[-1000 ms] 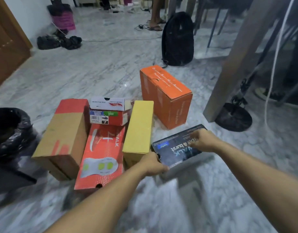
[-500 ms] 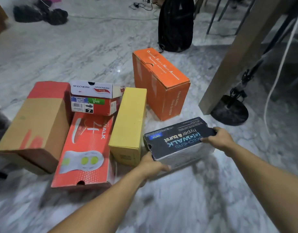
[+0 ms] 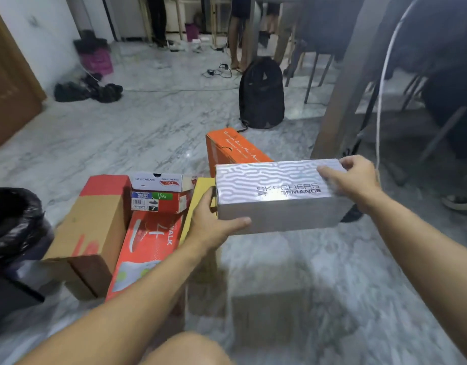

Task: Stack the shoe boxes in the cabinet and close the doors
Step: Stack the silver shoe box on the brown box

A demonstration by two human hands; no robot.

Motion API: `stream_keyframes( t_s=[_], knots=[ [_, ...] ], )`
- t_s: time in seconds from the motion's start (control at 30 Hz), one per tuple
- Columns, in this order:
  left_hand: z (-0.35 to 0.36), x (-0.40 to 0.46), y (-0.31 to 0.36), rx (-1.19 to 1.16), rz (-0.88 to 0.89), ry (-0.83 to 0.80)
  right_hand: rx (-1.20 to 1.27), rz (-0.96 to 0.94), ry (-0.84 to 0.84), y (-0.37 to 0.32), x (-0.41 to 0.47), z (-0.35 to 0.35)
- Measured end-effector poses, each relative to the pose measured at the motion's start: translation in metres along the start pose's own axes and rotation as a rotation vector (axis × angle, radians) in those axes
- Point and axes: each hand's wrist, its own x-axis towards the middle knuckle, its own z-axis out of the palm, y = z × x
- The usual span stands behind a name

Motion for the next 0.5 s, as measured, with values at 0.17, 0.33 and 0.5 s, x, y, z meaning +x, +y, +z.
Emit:
stream_keyframes(
  t_s=[0.17,0.33,0.5],
  knots=[
    [-0.049,-0.004,0.046,-0.060,0.043,0.124,0.195,-0.010,-0.177,-0.069,-0.019,-0.027],
    [-0.100,-0.026,0.091,-0.125,0.087,0.237,0.308,-0.179,-0.323,-0.130,-0.050,-0.045],
    [-0.154,-0.060,0.122,-0.116,0.092,0.394,0.465,-0.271,-0.364,-0.178,-0.092,-0.053]
  ],
)
